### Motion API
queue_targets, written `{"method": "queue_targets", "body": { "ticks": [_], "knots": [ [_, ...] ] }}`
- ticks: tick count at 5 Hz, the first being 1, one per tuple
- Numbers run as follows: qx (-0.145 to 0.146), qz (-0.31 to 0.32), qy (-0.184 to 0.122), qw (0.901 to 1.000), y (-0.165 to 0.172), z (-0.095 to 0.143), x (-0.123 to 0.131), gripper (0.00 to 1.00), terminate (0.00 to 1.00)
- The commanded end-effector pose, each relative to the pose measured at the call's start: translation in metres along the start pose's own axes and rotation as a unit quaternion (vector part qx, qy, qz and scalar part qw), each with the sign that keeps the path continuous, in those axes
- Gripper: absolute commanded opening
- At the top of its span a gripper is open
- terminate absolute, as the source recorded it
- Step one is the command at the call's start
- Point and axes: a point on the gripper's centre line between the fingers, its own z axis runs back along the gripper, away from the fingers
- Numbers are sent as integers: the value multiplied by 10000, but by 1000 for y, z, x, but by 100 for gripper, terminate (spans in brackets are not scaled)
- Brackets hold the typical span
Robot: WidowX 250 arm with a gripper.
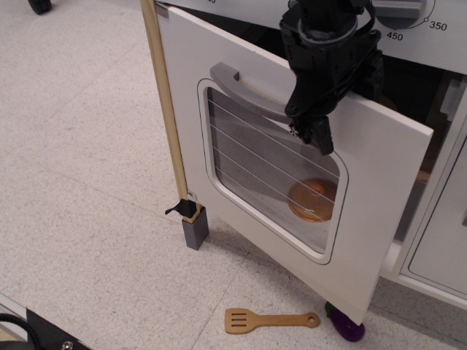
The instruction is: Open oven
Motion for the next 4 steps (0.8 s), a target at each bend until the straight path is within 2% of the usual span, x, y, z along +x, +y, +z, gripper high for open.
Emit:
{"method": "queue_targets", "body": {
  "ticks": [1,2,4],
  "knots": [
    [657,-67,-43,9978,53,40,37,100,0],
    [939,-332,-77,9950,74,50,52,100,0],
    [1170,-847,-213,9893,111,62,87,100,0]
  ]
}}
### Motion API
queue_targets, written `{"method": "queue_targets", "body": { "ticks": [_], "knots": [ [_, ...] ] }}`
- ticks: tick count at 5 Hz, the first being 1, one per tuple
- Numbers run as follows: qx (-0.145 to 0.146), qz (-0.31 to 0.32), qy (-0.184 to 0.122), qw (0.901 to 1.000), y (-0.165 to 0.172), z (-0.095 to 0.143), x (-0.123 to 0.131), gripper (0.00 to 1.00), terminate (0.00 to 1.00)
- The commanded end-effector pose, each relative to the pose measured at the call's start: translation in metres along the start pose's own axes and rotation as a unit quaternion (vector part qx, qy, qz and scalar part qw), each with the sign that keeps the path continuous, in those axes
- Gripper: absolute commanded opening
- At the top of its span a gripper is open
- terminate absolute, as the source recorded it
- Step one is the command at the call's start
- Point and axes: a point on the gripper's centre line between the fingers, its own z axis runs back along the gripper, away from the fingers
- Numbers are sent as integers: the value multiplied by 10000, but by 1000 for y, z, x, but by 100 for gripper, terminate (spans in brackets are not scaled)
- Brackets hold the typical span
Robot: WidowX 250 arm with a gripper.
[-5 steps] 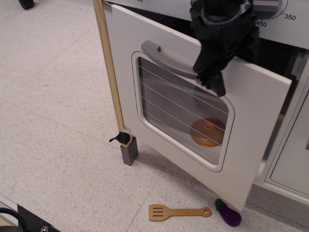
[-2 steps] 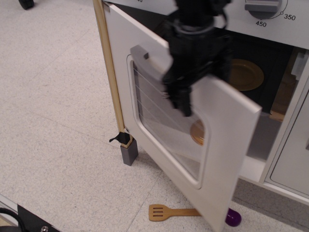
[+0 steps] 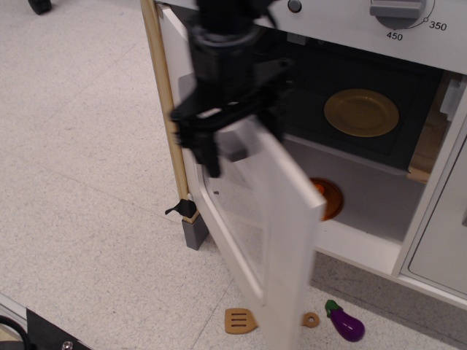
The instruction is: Open oven
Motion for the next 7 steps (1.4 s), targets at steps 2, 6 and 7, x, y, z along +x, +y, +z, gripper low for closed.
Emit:
{"method": "queue_targets", "body": {
  "ticks": [2,6,7],
  "knots": [
    [250,-722,-602,9953,72,21,45,100,0],
    [-168,-1272,-184,9916,-11,66,-36,100,0],
    [-112,-1186,-462,9918,-6,20,-24,100,0]
  ]
}}
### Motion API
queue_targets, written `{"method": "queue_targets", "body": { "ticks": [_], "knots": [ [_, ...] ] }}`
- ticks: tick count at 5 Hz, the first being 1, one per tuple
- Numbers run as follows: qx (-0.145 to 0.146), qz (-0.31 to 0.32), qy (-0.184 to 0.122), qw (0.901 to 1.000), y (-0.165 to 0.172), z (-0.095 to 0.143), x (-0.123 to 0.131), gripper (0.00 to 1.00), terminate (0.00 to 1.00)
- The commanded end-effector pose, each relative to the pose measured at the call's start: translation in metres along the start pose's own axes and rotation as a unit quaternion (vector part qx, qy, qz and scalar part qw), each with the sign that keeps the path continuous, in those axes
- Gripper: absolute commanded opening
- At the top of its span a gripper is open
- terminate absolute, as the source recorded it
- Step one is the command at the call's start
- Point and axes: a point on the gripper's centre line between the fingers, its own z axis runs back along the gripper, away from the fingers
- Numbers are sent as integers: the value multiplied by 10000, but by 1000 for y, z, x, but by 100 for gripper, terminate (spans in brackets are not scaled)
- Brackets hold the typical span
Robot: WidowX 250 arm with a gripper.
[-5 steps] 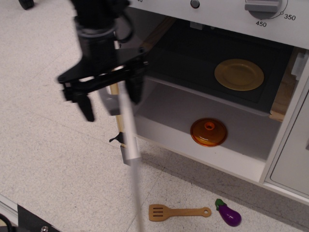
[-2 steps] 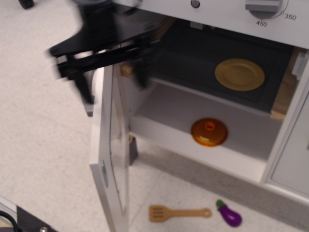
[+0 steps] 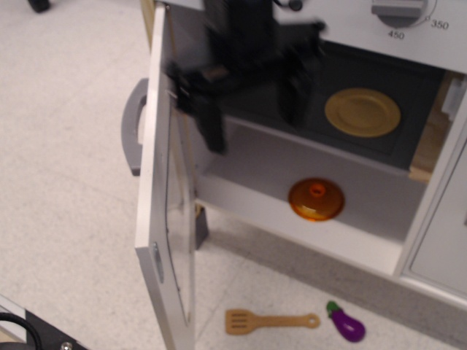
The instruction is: Open oven
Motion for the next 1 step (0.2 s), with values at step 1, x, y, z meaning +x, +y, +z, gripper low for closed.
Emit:
{"method": "queue_targets", "body": {
  "ticks": [1],
  "knots": [
    [-296,-5,-463,9985,29,-49,40,100,100]
  ]
}}
